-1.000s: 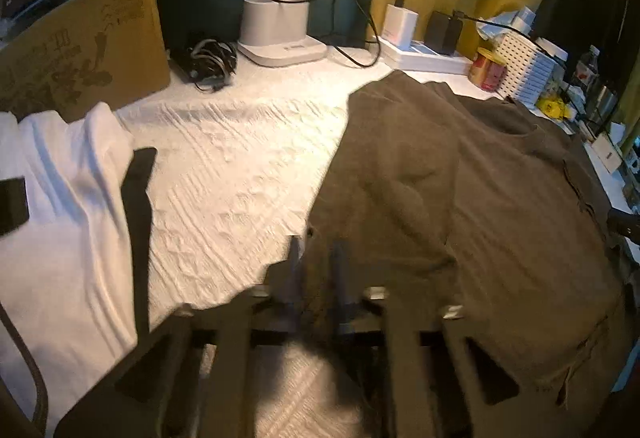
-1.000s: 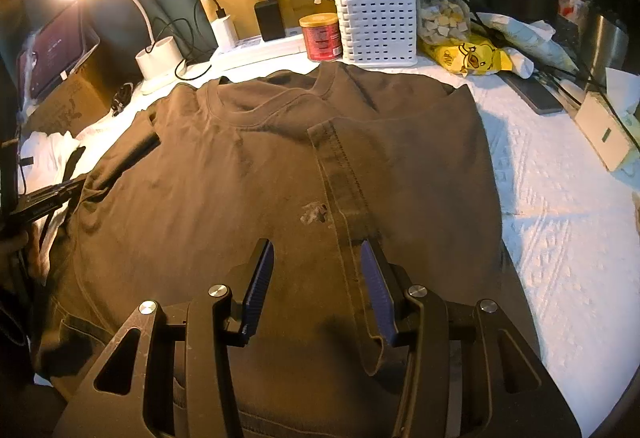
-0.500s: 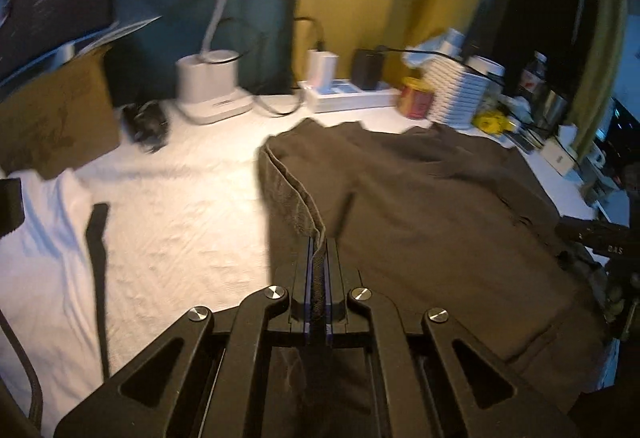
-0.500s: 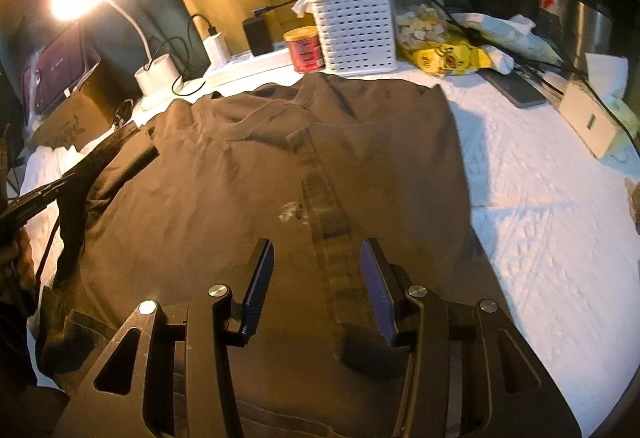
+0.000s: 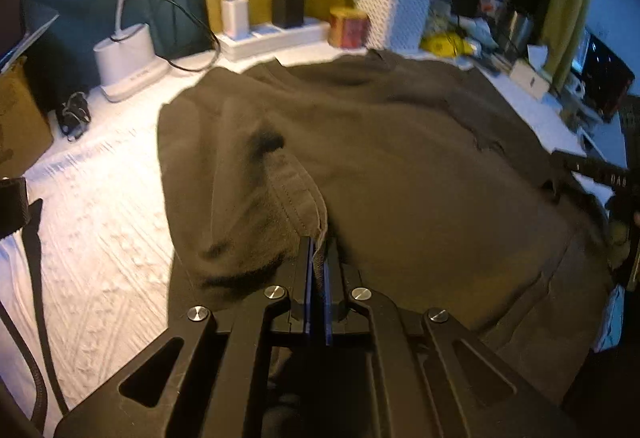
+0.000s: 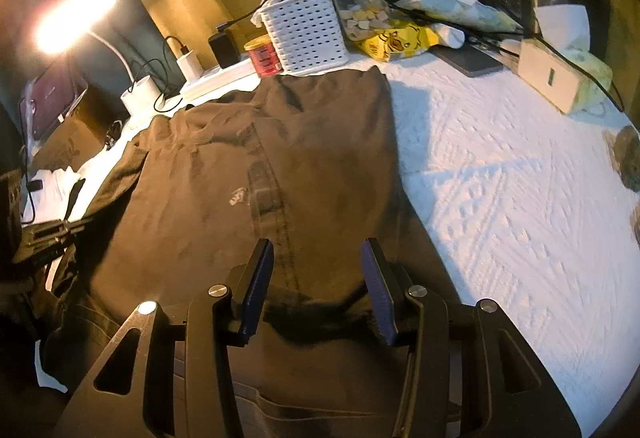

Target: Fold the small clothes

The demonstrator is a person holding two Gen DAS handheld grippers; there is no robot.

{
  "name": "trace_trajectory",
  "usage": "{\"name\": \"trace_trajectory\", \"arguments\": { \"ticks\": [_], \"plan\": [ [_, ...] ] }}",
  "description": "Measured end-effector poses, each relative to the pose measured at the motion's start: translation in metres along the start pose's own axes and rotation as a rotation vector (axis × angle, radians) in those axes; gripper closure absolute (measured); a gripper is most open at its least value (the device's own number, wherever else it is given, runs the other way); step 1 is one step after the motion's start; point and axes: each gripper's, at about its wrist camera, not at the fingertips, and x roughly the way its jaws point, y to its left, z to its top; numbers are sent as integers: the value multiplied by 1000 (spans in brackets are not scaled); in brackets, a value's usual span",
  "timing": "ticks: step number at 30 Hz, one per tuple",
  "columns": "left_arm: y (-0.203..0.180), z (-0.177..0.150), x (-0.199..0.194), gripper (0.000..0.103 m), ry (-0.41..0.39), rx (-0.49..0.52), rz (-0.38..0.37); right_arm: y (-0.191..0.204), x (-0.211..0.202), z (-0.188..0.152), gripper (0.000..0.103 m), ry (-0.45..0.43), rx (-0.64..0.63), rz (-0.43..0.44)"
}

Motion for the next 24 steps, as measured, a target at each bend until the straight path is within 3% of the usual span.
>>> {"name": "trace_trajectory", "arguments": {
  "ticks": [6, 12, 18, 22, 23, 24],
  "plan": [
    [-13, -1, -4, 100, 51, 59, 9, -6, -2, -1, 55, -17, 12, 12],
    [-27, 23, -18, 98, -4, 115, 75, -11, -2, -1, 55, -28, 27, 22],
    [-39, 48, 5, 98, 0, 176, 84, -15, -3, -1, 55, -39, 35, 26],
    [-29, 61, 32, 96, 34, 172, 180, -21, -4, 0, 55, -46, 46, 23],
    [-25, 64, 39, 87, 39, 167, 210, -22, -3, 1, 55, -46, 47, 22],
    [-20, 66, 43, 65, 41, 155, 229, -24, -3, 1, 55, -46, 51, 21]
  ]
}}
